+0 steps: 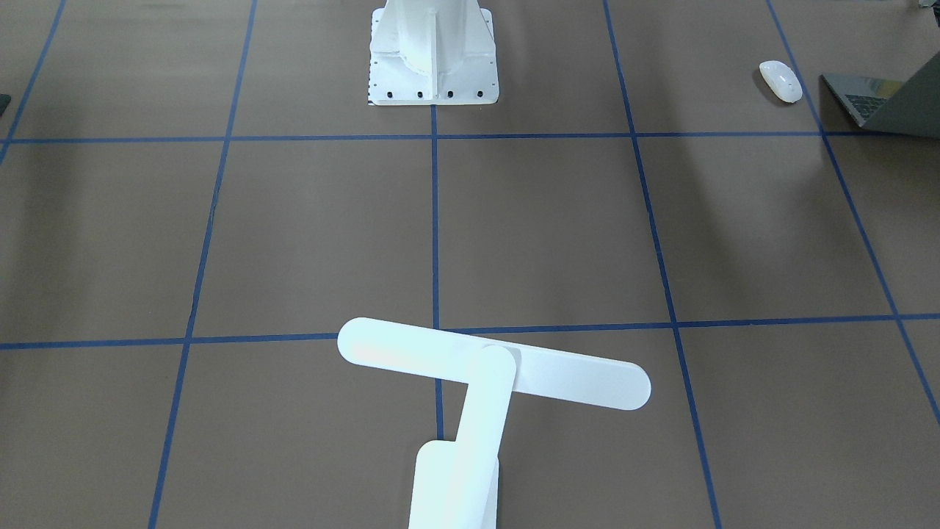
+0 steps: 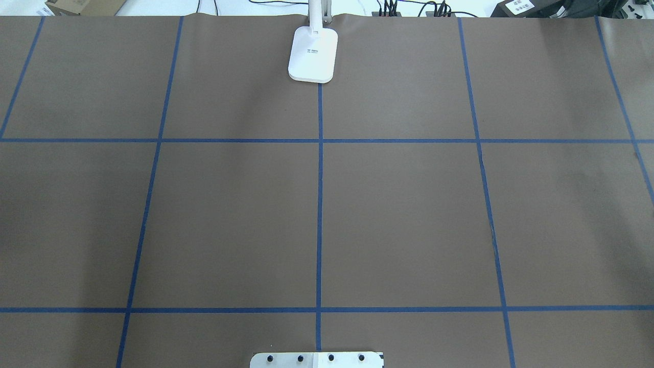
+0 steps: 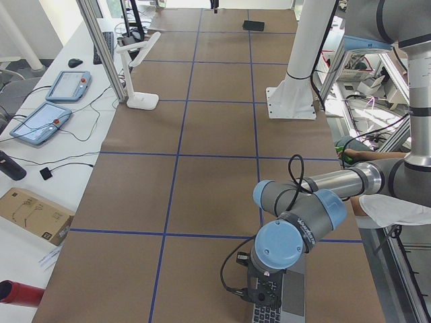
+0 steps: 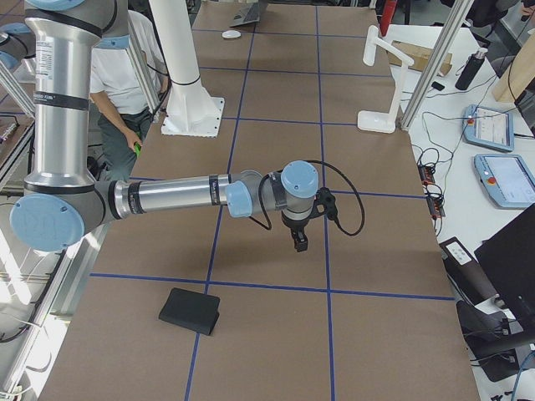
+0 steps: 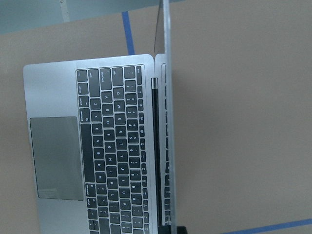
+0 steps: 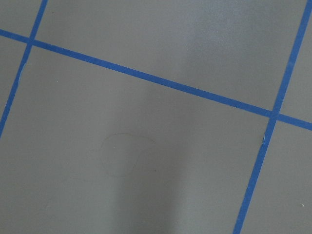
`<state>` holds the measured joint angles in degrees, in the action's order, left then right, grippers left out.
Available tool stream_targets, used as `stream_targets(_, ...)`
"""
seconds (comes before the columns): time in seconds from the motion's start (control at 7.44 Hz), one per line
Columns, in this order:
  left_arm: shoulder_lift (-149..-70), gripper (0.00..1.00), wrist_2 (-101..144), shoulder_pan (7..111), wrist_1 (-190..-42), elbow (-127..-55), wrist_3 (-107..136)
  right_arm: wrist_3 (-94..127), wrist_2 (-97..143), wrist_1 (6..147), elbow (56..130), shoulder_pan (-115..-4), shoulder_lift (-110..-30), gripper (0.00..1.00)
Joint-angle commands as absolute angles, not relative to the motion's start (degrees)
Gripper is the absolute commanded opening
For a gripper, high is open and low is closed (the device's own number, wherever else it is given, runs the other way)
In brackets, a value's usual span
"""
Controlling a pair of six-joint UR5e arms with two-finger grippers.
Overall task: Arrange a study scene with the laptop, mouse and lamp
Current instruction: 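Carry the open silver laptop in the left gripper toward the table, then lower the laptop with the left gripper onto the table near the lamp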
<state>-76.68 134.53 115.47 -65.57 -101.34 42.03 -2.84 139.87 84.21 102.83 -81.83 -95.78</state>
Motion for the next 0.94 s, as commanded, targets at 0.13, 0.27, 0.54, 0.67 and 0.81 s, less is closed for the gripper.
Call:
stream_targets(0.13, -91.8, 0.00, 135.5, 112.2, -57.7, -101.8, 43.1, -2.9, 139.7, 84.2, 102.9, -81.8, -95.8, 0.99)
stream_targets(0.27, -95.3, 0.00, 139.4, 107.2, -57.8, -101.8, 47.8, -2.9, 139.7, 84.2, 103.2, -81.8, -95.7, 0.99)
stream_targets(0.54, -100.5, 0.00, 140.7, 98.1, -58.2, -107.9, 60.1, -2.9, 139.1, 83.0, 103.4, -81.8, -95.5, 0.99)
stream_targets(0.67, -104.5, 0.00, 141.4, 92.3, -58.0, -112.3, 69.9, -2.9, 139.0, 82.5, 103.4, -81.8, -95.5, 0.99)
stream_targets(0.81, -108.5, 0.00, 141.3, 88.0, -57.9, -116.0, 80.5, -2.8, 138.9, 82.5, 103.2, -81.8, -95.4, 0.99)
